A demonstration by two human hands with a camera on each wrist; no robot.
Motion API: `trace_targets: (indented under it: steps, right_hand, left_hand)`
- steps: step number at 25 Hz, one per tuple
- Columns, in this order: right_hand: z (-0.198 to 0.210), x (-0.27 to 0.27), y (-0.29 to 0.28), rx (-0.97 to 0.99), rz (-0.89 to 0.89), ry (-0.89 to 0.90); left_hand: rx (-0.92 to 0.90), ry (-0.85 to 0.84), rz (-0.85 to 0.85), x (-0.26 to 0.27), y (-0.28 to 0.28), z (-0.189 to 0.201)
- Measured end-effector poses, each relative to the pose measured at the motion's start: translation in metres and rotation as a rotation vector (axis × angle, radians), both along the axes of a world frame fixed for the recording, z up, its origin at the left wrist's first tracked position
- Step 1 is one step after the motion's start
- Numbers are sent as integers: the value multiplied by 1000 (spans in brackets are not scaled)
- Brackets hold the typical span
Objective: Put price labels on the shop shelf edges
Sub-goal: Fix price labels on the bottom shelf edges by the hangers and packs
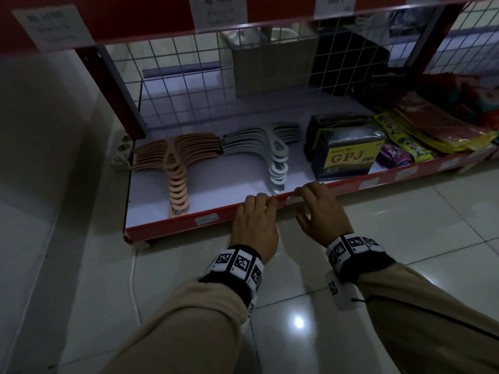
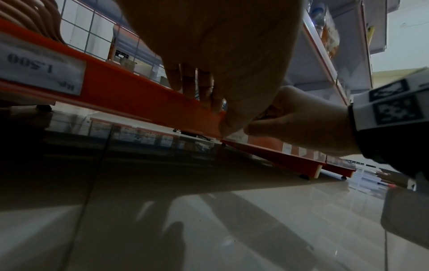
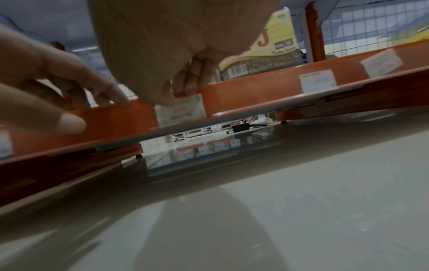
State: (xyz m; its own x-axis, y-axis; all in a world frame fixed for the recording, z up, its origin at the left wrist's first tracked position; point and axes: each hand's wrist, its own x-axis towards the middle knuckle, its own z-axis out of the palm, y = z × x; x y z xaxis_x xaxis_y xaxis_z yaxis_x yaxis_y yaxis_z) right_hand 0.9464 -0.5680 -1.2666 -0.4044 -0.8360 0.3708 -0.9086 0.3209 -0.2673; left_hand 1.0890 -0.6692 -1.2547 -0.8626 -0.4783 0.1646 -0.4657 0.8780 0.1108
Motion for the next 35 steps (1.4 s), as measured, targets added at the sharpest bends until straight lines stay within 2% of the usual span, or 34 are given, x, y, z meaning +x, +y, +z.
trace_targets:
  steps: [4, 10, 16, 21, 27, 30, 33, 35]
  right_hand:
    - [-4, -3, 8, -74, 32, 57]
    - [-4, 0, 7, -21, 62, 118]
    - [3, 4, -1, 41, -15, 103]
    - [7, 0, -1, 68, 20, 63]
    - [23, -10, -9, -7, 16, -226]
    - [29, -6, -14, -233, -37, -549]
    - [31, 5, -19, -337, -22, -952]
    - [30, 10, -20, -330, -15, -1045]
  left_hand:
    - [15, -3, -6, -2, -1, -2]
    - [37, -30, -29, -2, -3, -3]
    - [52, -49, -41, 1, -1, -2]
    - [58, -41, -39, 1, -3, -3]
    - [114, -11, -52, -1, -10, -2]
    - [240, 84, -33, -1, -14, 0]
    - [409, 230, 12, -2, -19, 2]
    - [444, 248, 26, -3, -22, 2]
